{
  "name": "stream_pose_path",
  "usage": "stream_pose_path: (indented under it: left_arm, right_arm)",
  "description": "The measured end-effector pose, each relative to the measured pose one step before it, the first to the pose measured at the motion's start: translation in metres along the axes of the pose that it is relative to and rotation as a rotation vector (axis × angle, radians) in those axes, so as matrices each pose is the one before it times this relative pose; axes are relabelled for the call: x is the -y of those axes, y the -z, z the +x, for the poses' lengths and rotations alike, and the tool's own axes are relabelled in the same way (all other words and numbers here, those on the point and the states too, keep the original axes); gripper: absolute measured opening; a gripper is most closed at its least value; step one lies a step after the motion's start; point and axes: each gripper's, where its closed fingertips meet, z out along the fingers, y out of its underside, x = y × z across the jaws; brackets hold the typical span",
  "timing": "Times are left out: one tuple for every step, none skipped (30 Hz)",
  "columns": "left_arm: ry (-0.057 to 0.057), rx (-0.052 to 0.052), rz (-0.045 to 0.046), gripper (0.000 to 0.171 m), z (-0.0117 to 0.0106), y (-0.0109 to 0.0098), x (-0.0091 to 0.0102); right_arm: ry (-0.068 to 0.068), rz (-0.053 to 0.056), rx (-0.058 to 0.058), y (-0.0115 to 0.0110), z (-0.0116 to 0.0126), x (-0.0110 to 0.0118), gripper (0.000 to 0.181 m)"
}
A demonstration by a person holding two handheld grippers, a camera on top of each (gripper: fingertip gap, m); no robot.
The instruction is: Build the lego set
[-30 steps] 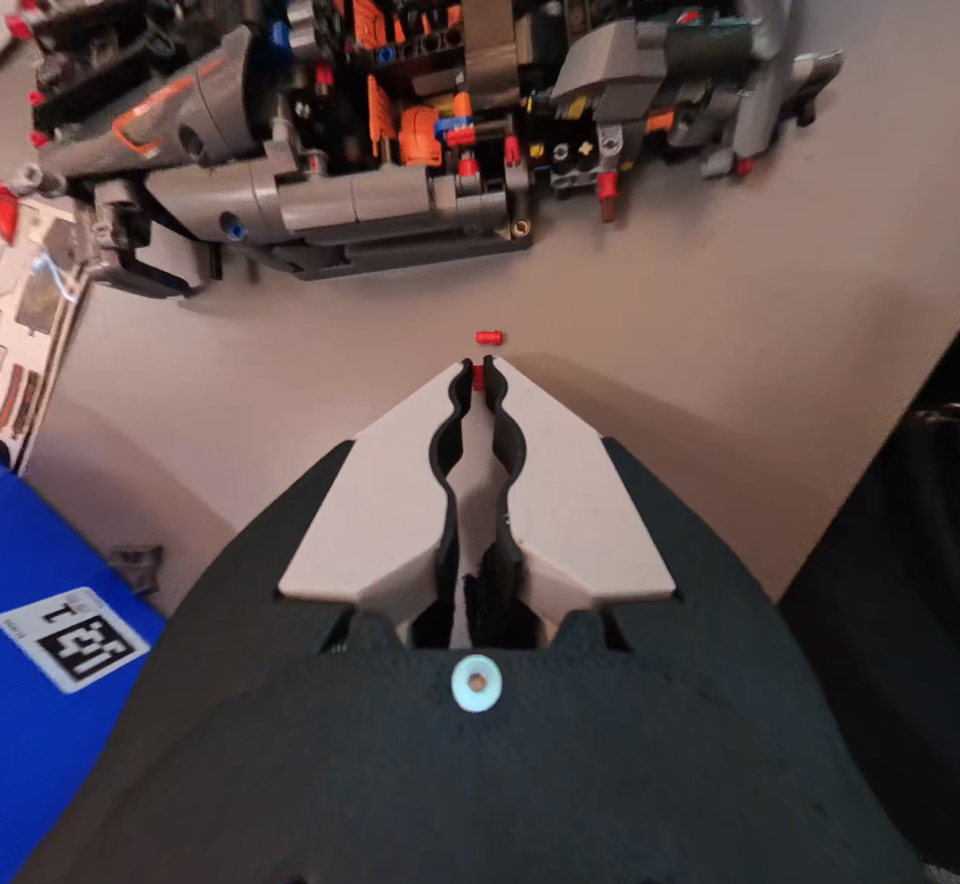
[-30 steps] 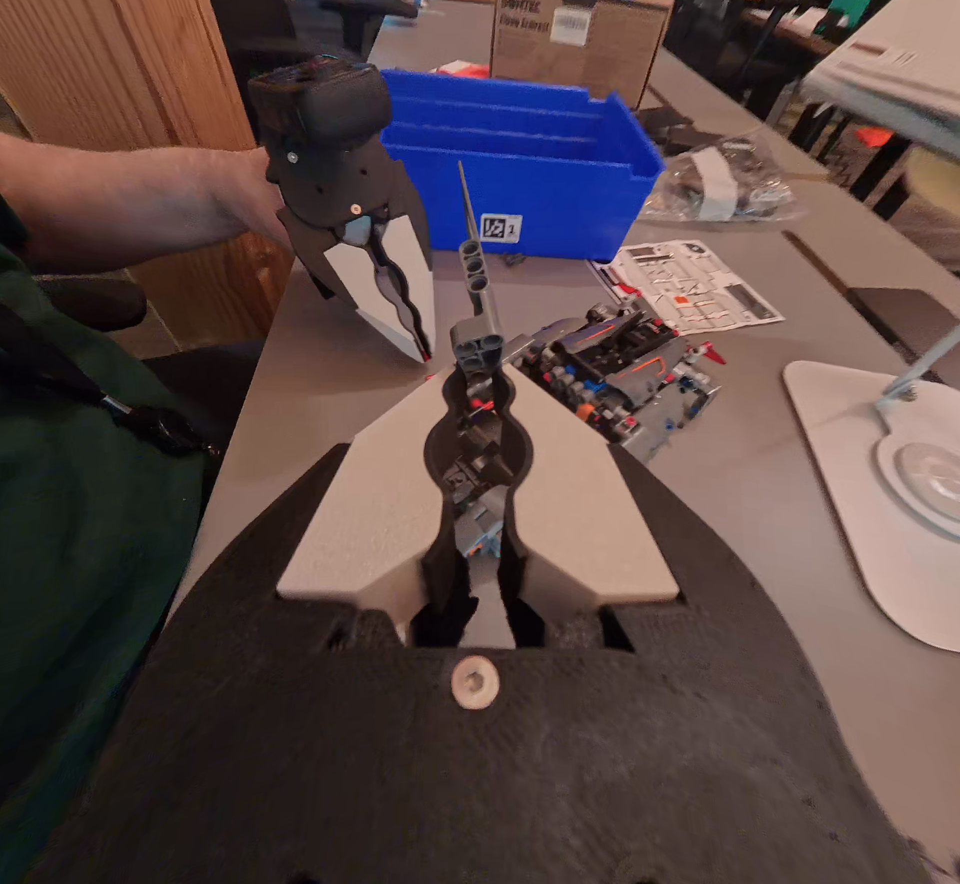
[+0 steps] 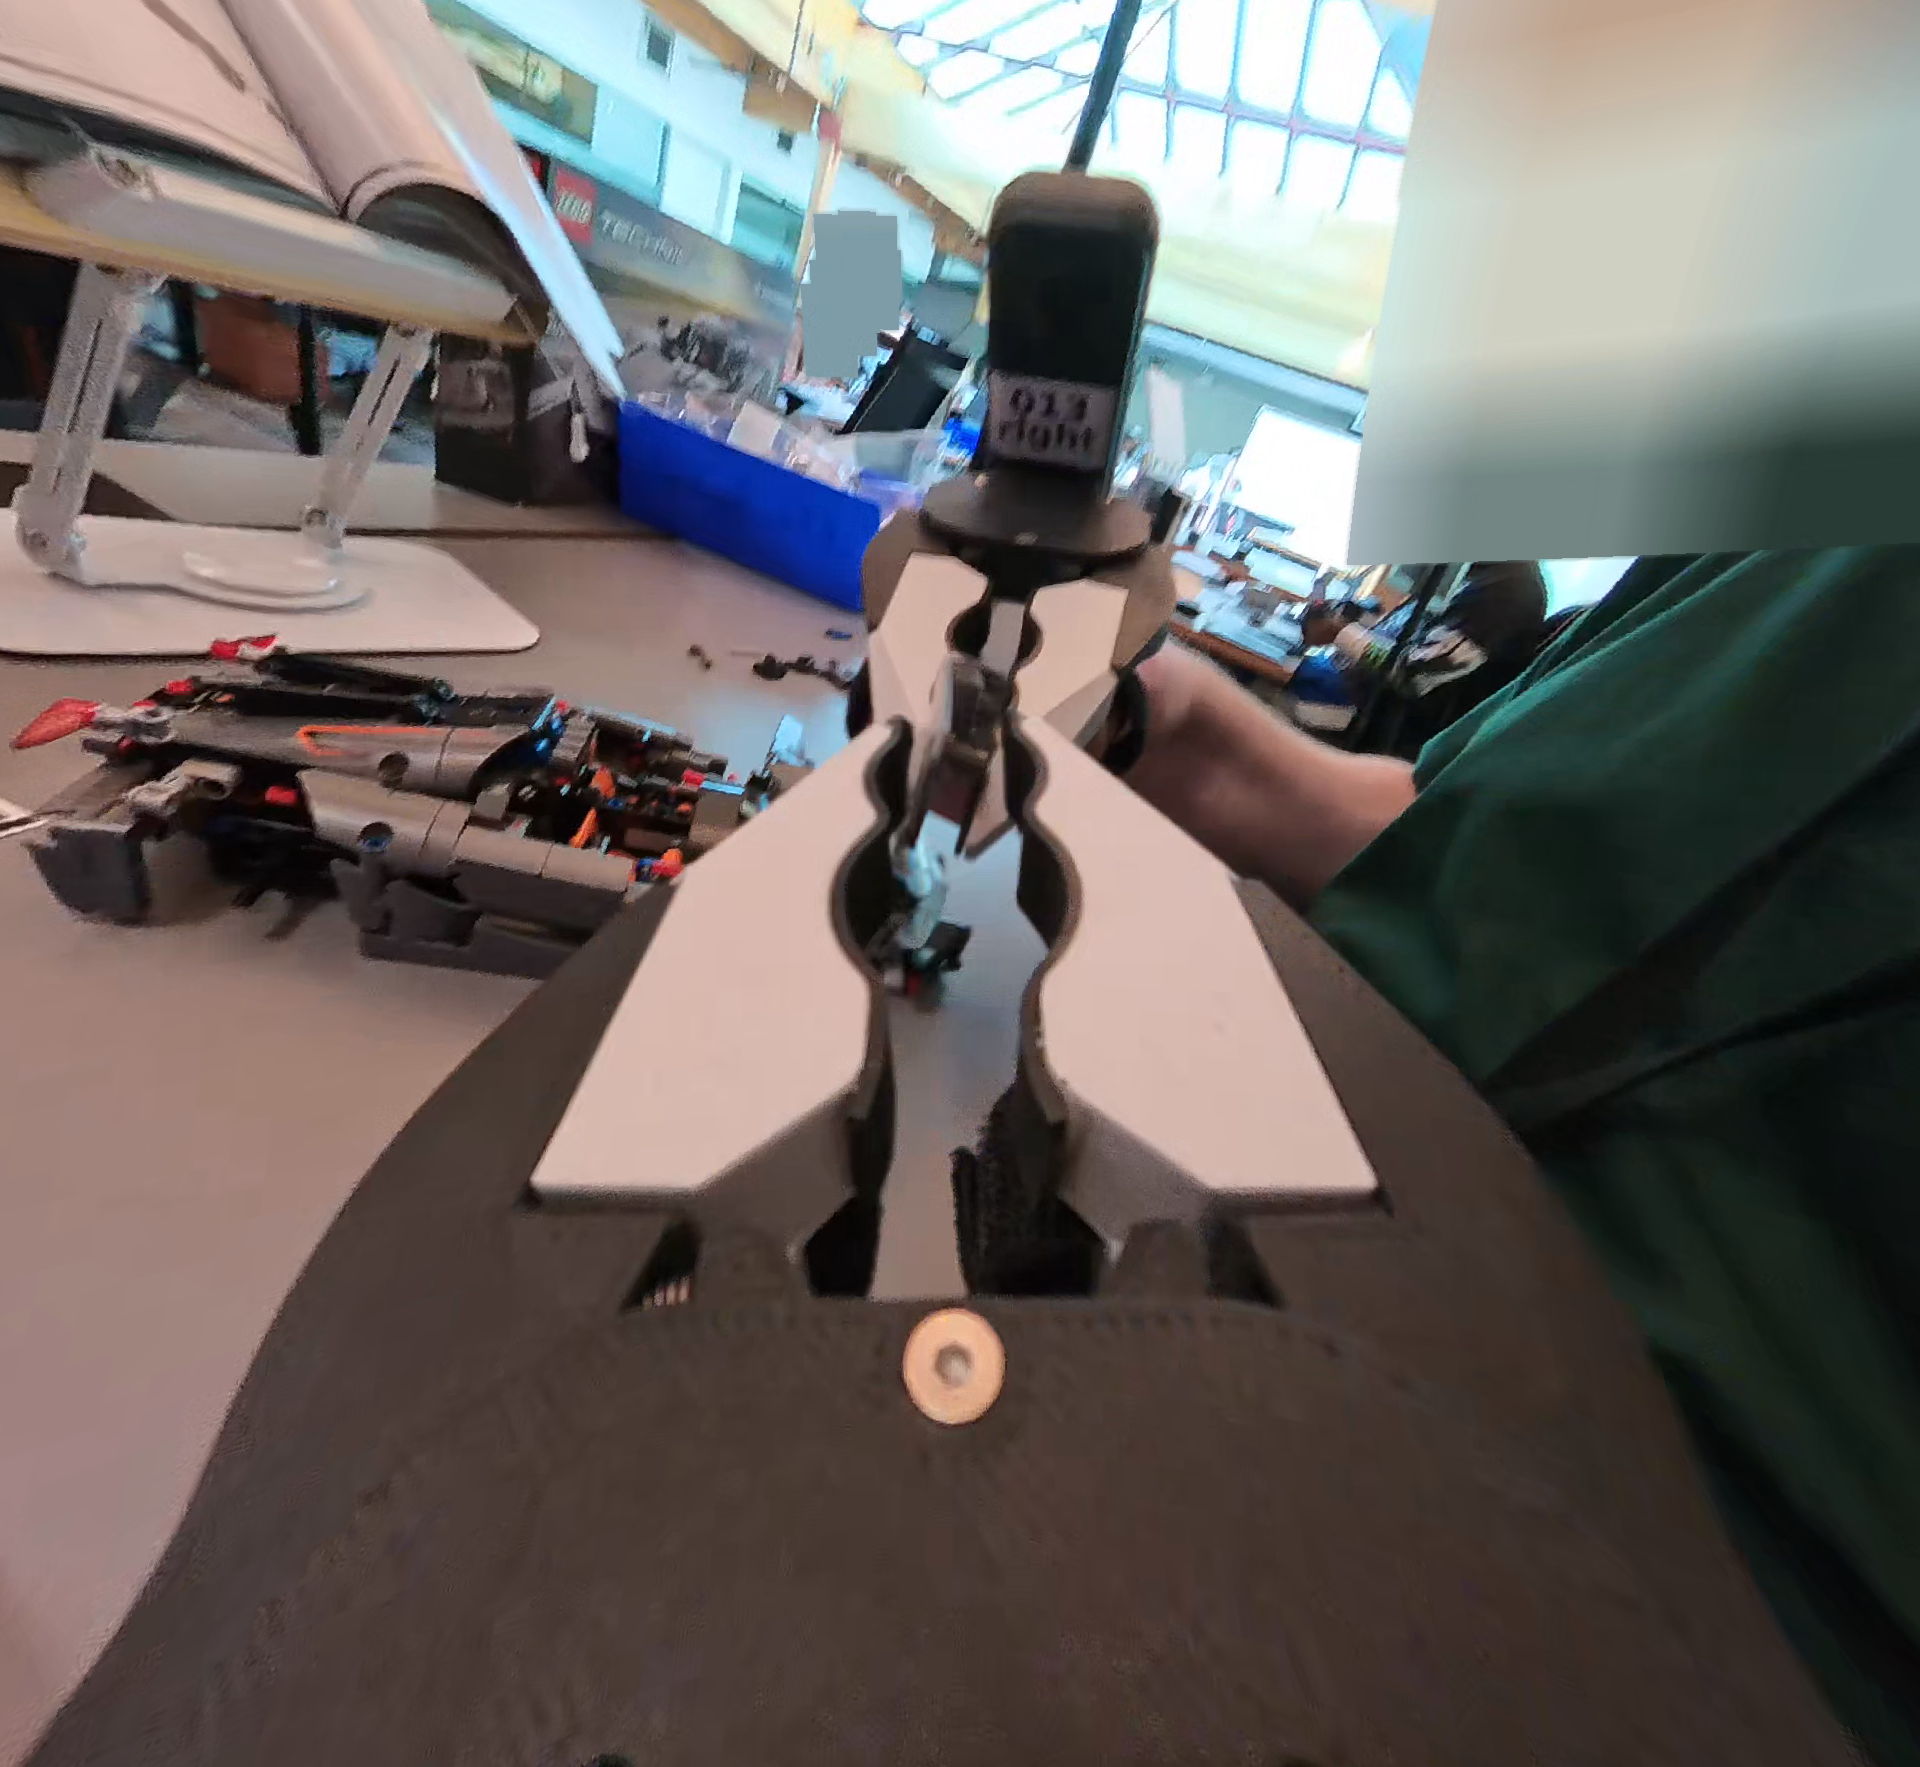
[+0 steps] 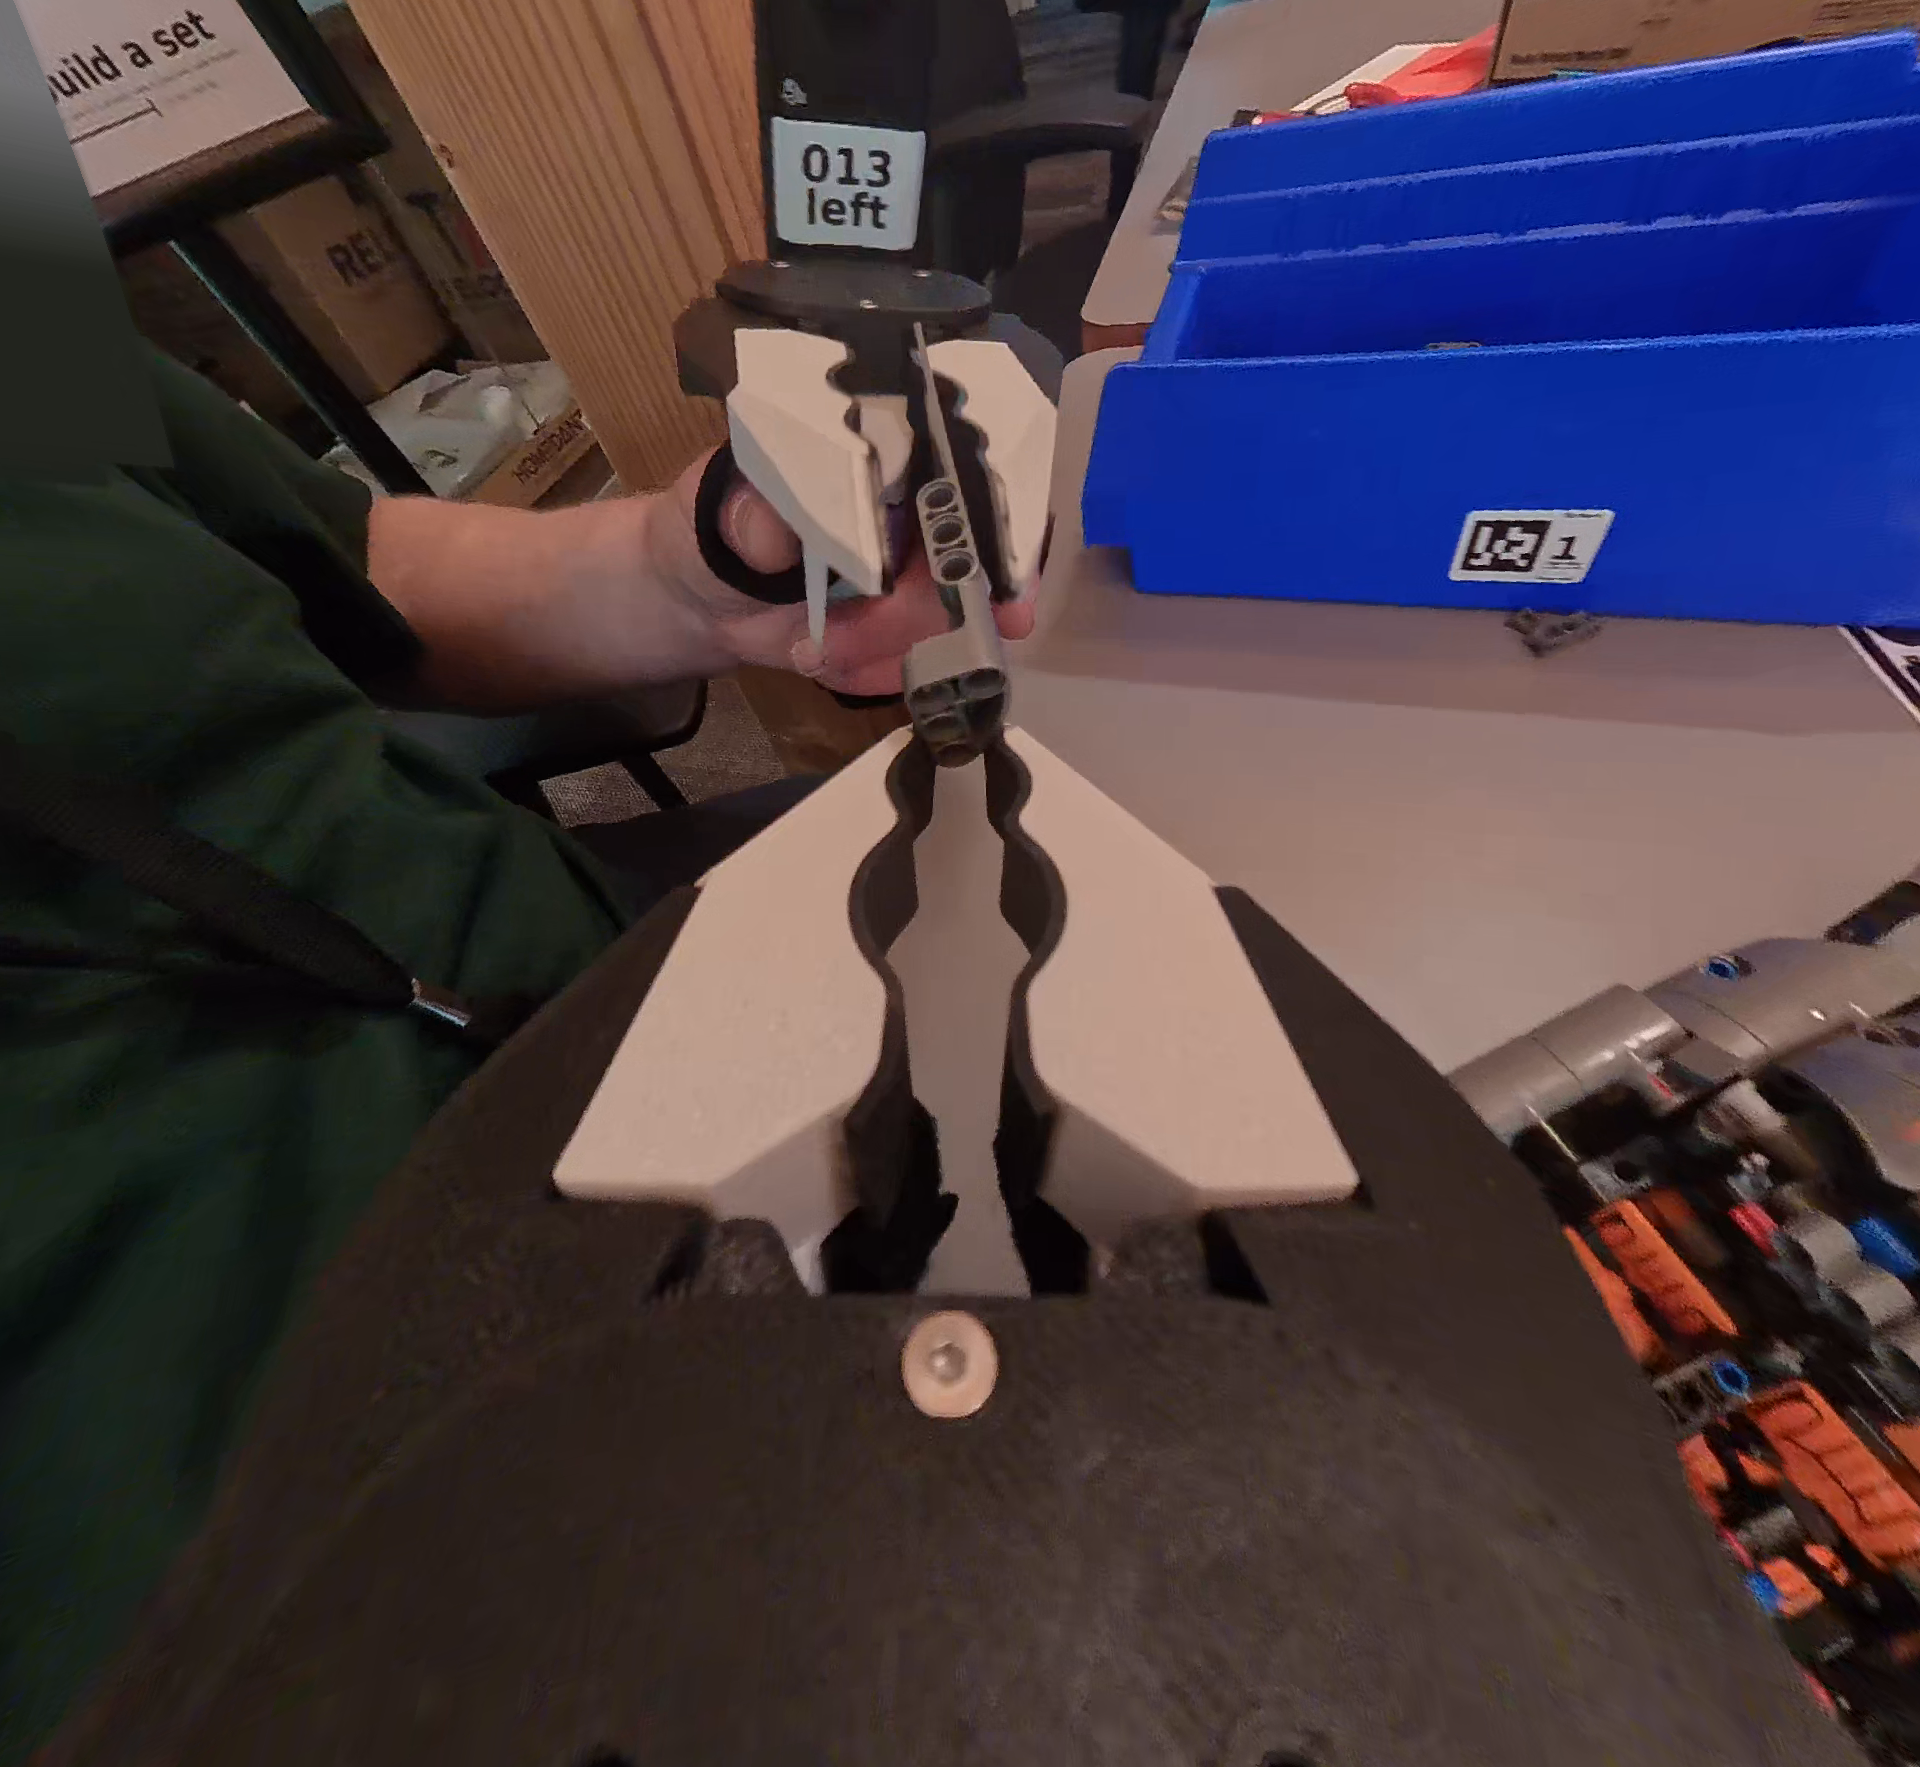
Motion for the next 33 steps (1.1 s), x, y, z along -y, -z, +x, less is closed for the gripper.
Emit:
stream_pose_path:
  left_arm:
    - [0.0136,-0.0134,0.02984,0.009,0.00169,0.00221,0.0037]
    - [0.0115,0.0,0.02118,0.007,-0.00042,0.00185,0.00219]
    - [0.0075,-0.0017,0.01392,0.007,0.00008,0.00237,0.00127]
    - [-0.0045,0.0065,0.00528,0.006,-0.00064,0.00343,0.0007]
    - [-0.0096,0.0253,-0.00037,0.006,-0.0028,0.00371,0.00026]
    - [-0.0139,0.0244,0.00105,0.005,-0.00213,0.0046,0.00085]
    - [-0.0208,0.0254,0.00483,0.005,-0.00185,0.00584,0.00207]
    - [-0.0201,0.03,-0.00426,0.006,-0.00269,0.00615,0.00106]
    - [-0.0241,0.0372,-0.0262,0.005,-0.00442,0.00532,-0.00245]
    - [-0.0253,0.0446,-0.04461,0.005,-0.0061,0.00413,-0.00654]
    - [-0.0229,0.0469,-0.04598,0.005,-0.00693,0.00326,-0.00795]
    - [-0.02,0.0361,-0.03869,0.006,-0.00572,0.00197,-0.00783]
    - [-0.0109,0.0216,-0.03115,0.006,-0.00395,0.0007,-0.00736]
    - [0.0,0.0092,-0.02283,0.006,-0.00229,-0.0002,-0.00619]
    - [0.0051,0.0094,-0.01465,0.006,-0.00231,-0.00054,-0.00508]
    - [0.0055,0.0074,-0.01079,0.006,-0.00192,-0.00064,-0.00435]
    - [0.0039,0.0098,-0.01198,0.006,-0.00186,-0.00066,-0.00418]
    - [-0.0011,0.0134,-0.01246,0.006,-0.00203,-0.00048,-0.00389]
    - [-0.003,0.0039,-0.00922,0.006,-0.00031,-0.00052,-0.00326]
    - [-0.0009,-0.0023,-0.00364,0.006,0.00038,-0.00047,-0.00227]
    - [0.0029,-0.0014,-0.00128,0.006,-0.00015,-0.00047,-0.00193]
    - [0.0067,0.0024,-0.0018,0.006,-0.00136,-0.00033,-0.00192]
    - [0.0057,0.0017,-0.00236,0.006,-0.00159,-0.00004,-0.00198]
    - [0.001,0.0037,-0.00212,0.006,-0.00199,0.00034,-0.00164]
    - [-0.0015,0.0,0.00068,0.006,-0.00116,0.00047,-0.00112]
    - [0.003,-0.0042,0.00078,0.006,-0.0007,0.00028,-0.00096]
    - [0.0059,-0.0062,0.00074,0.006,-0.00034,0.00025,-0.00103]
    - [0.0042,-0.0051,-0.00036,0.006,-0.00046,0.00018,-0.00108]
    - [0.0009,-0.0019,-0.00049,0.006,-0.0007,0.0002,-0.001]
    - [-0.0006,-0.0017,-0.00234,0.006,-0.00064,0.00008,-0.00115]
    - [-0.0017,-0.0014,-0.00293,0.006,-0.00091,0.00024,-0.0009]
    - [-0.003,0.0006,0.00028,0.006,-0.0011,0.00049,-0.00028]
    - [-0.0009,0.0013,0.00219,0.006,-0.00144,0.00079,0.0]
  right_arm:
    - [0.0008,-0.0057,0.0054,-0.00368,-0.0021,0.00009,0.007]
    - [-0.005,-0.0069,0.0056,-0.00394,-0.00183,-0.0001,0.007]
    - [-0.0035,0.0002,-0.0004,-0.00371,-0.00103,0.00062,0.008]
    - [0.0051,0.0038,-0.0011,-0.00314,-0.00154,0.0011,0.008]
    - [0.0005,-0.0065,-0.019,-0.00171,0.00115,-0.00003,0.009]
    - [-0.0018,-0.0233,-0.0447,0.00026,0.00562,-0.00235,0.018]
    - [0.0085,-0.0332,-0.0541,0.0019,0.0072,-0.00446,0.022]
    - [0.0252,-0.0409,-0.046,0.00202,0.00513,-0.0069,0.018]
    - [0.0266,-0.0533,-0.0329,0.00058,0.00228,-0.00943,0.013]
    - [0.0141,-0.0648,-0.0397,-0.00122,0.00314,-0.01103,0.011]
    - [0.017,-0.0589,-0.0483,-0.00264,0.00395,-0.00981,0.01]
    - [0.0201,-0.0447,-0.046,-0.00381,0.00381,-0.00749,0.009]
    - [0.009,-0.0371,-0.0337,-0.00459,0.00353,-0.00578,0.008]
    - [0.0084,-0.0312,-0.0165,-0.00506,0.00283,-0.00462,0.007]
    - [0.0166,-0.0279,-0.0073,-0.00484,0.00258,-0.00378,0.006]
    - [0.0145,-0.0308,-0.0188,-0.00388,0.00504,-0.00357,0.005]
    - [0.0086,-0.0394,-0.0143,-0.00346,0.00427,-0.00401,0.004]
    - [0.0004,-0.0294,0.0016,-0.00308,0.00115,-0.0021,0.004]
    - [-0.0137,-0.0186,0.0072,-0.00275,-0.00016,-0.00024,0.005]
    - [-0.0102,-0.0216,0.0111,-0.00329,-0.00165,-0.00073,0.006]
    - [-0.0059,-0.035,0.016,-0.00393,-0.00253,-0.00311,0.006]
    - [-0.0092,-0.0329,0.0017,-0.00392,0.00016,-0.00328,0.007]
    - [-0.0127,-0.0327,-0.0034,-0.00375,0.00153,-0.00378,0.008]
    - [-0.0067,-0.0318,0.0068,-0.00336,-0.00015,-0.00343,0.009]
    - [-0.0094,-0.0141,-0.0084,-0.00172,0.00169,-0.00041,0.009]
    - [-0.0066,-0.0136,-0.0088,-0.00126,0.00121,0.0002,0.01]
    - [0.0028,-0.0302,0.0003,-0.00131,-0.00105,-0.00188,0.009]
    - [0.007,-0.0259,-0.0212,-0.00079,0.00168,-0.00116,0.009]
    - [0.0084,-0.0124,-0.025,-0.00074,0.00248,0.00065,0.009]
    - [0.0024,-0.0093,0.0047,-0.00158,-0.00099,0.00066,0.01]
    - [-0.0087,-0.0075,0.0063,-0.0021,-0.00013,0.00025,0.011]
    - [-0.0089,-0.0038,0.0001,-0.00175,0.00127,0.00049,0.011]
    - [-0.0096,-0.0019,0.0057,-0.00068,0.00043,0.00054,0.01]
